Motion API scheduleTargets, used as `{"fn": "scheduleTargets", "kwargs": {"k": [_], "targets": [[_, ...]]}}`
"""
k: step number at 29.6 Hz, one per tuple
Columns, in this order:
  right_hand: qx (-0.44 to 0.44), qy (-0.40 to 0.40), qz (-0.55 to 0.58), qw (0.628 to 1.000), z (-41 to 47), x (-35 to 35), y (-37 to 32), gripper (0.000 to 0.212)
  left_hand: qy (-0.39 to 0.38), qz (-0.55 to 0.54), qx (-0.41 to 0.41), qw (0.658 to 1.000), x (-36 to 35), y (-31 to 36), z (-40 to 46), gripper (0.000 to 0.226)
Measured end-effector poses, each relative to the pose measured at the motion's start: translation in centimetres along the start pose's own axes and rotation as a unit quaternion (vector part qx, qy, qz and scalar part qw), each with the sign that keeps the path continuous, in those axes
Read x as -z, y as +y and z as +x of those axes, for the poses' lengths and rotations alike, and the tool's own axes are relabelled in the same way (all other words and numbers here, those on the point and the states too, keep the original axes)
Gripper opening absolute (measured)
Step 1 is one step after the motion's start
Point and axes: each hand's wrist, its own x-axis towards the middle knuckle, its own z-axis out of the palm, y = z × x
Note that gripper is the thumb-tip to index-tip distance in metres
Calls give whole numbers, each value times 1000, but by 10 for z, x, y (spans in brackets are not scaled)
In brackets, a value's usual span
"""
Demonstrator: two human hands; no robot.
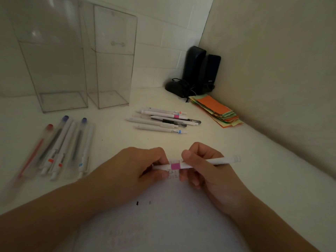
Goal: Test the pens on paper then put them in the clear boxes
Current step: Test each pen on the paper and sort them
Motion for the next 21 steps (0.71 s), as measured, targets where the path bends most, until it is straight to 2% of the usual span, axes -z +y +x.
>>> {"fn": "scheduleTargets", "kwargs": {"k": [4, 7, 12, 17, 21], "targets": [[47, 9, -39, 998, -3, -3, -4, 25, 26, 68, -71, 995, 1, 3, -1, 20], [78, 13, -11, 997, -6, -4, -6, 31, 62, 119, -126, 983, -2, 12, -1, 33], [98, -10, 45, 994, -11, -6, -4, 31, 107, 95, -160, 977, -1, 19, -1, 34], [92, -1, 11, 996, -14, -8, -6, 27, 69, 77, -142, 984, -2, 20, -6, 23], [49, 11, -65, 997, -8, -10, -4, 32, 19, -9, -48, 999, -7, 12, -5, 19]]}}
